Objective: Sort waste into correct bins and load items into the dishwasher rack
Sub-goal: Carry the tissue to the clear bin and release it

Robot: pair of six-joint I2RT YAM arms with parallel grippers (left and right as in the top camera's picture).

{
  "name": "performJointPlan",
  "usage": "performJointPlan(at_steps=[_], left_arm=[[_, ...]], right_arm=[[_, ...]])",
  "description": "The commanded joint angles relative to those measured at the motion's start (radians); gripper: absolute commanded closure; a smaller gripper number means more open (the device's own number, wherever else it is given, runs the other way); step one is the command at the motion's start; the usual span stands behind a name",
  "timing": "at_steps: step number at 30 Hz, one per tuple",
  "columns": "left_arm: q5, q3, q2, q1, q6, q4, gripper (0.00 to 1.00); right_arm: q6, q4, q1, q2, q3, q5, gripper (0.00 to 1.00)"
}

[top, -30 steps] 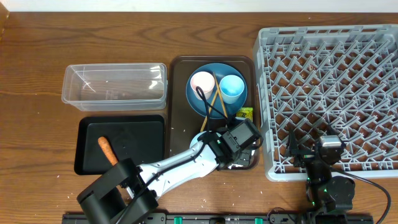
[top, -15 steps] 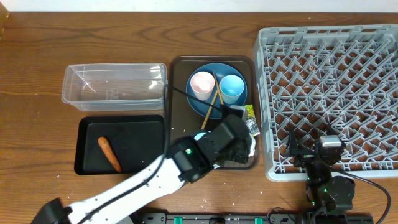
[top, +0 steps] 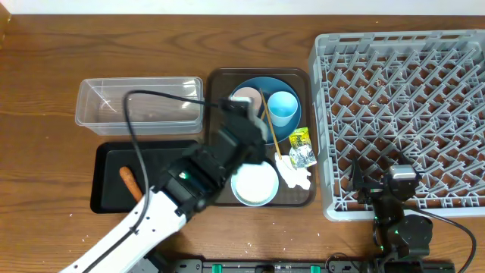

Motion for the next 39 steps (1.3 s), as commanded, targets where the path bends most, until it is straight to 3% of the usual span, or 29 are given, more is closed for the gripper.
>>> performJointPlan(at_steps=[1, 12, 23, 24, 25, 27, 29, 34, 39], left_arm=[[-0.159, 0.021, -0.002, 0.082, 0.106, -0.004, 0.91], [-0.211, 0.021, 0.083, 0.417, 0.132, 0.059, 0.90], [-0.212, 0.021, 0.315, 0.541, 0.159, 0.217, 0.89], [-0.212, 0.021, 0.333, 0.548, 0.159, 0.231, 0.85], [-0.212, 0.021, 0.348, 0.554, 0.159, 0.243, 0.74], [-0.212, 0.021, 0.360, 0.562, 0.159, 0.262, 0.44], [-0.212, 0.021, 0.355, 0.563, 0.167, 0.278, 0.31], [-0.203, 0.021, 0.282, 0.560, 0.214, 0.284, 0.23], [0.078, 0.021, 0.125, 0.518, 0.178, 0.133, 0.22]], right_arm=[[-0.015, -0.003, -0.007, -0.001, -0.002, 0.002, 0.01], [-0.015, -0.003, -0.007, -0.001, -0.002, 0.002, 0.01], [-0.015, -0.003, -0.007, -0.001, -0.002, 0.002, 0.01], [-0.015, -0.003, -0.007, -0.001, -0.002, 0.002, 0.01], [-0.015, -0.003, -0.007, -0.001, -0.002, 0.002, 0.01], [-0.015, -0.003, -0.007, -0.001, -0.002, 0.002, 0.01], [-0.015, -0.003, -0.007, -0.001, -0.002, 0.002, 0.01], [-0.015, -0.003, -0.007, -0.001, -0.002, 0.002, 0.01], [-0.015, -0.003, -0.007, -0.001, -0.002, 0.002, 0.01]])
